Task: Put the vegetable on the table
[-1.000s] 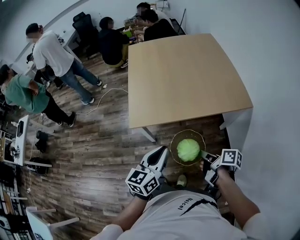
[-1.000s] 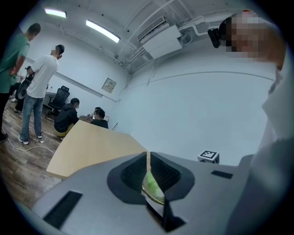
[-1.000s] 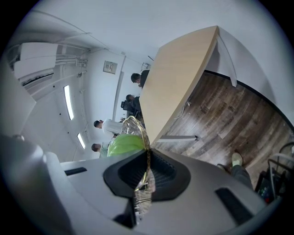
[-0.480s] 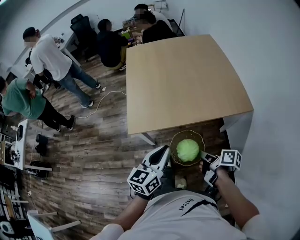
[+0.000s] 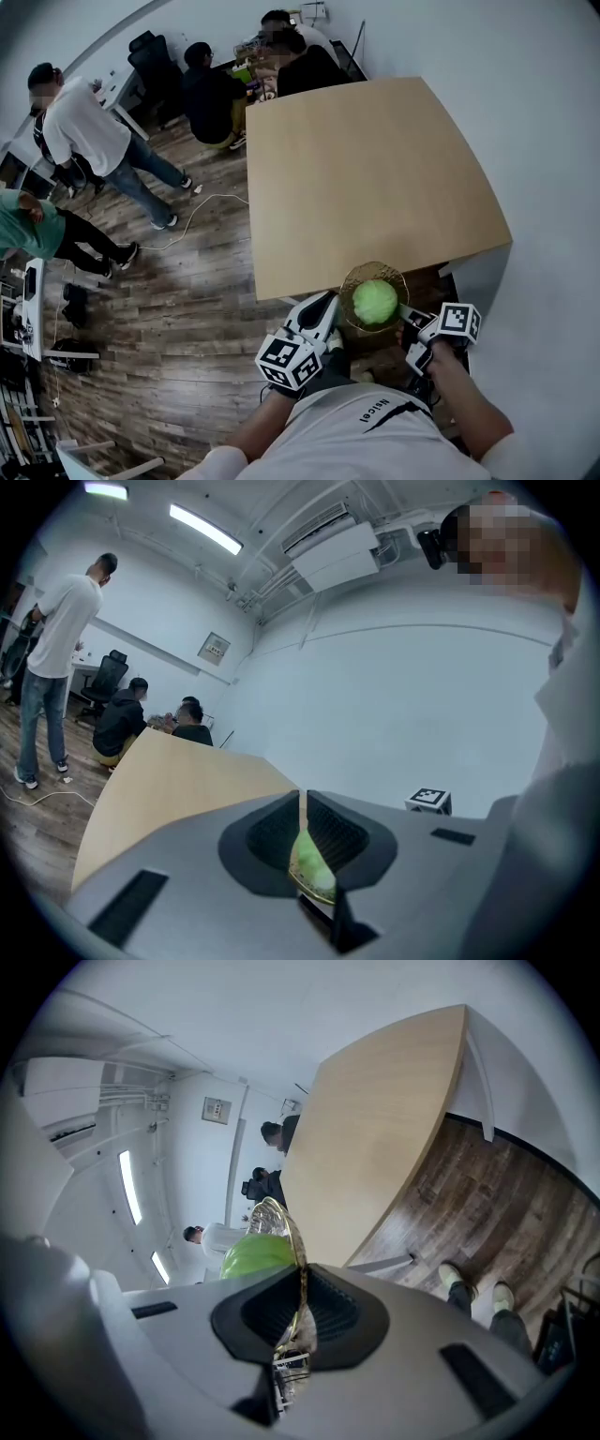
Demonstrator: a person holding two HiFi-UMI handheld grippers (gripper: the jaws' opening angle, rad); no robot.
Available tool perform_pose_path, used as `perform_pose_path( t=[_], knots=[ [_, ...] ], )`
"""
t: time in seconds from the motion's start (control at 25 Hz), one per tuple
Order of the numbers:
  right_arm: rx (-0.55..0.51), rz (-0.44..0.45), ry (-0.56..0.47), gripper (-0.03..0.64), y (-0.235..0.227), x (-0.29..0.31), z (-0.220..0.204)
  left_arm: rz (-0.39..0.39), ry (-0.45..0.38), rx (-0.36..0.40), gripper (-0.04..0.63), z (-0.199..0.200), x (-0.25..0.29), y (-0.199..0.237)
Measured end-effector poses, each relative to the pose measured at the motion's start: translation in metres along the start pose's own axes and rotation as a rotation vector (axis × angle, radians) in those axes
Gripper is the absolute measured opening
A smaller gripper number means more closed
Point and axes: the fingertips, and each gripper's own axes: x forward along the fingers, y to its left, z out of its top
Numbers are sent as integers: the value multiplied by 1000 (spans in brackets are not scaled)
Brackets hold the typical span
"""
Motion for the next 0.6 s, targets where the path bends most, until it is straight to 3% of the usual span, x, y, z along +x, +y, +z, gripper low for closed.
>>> perform_pose_path(
  t=[0.6],
  knots=[
    [70, -38, -97, 32, 22, 105, 91, -92, 46, 52, 37, 56, 98, 102]
  ],
)
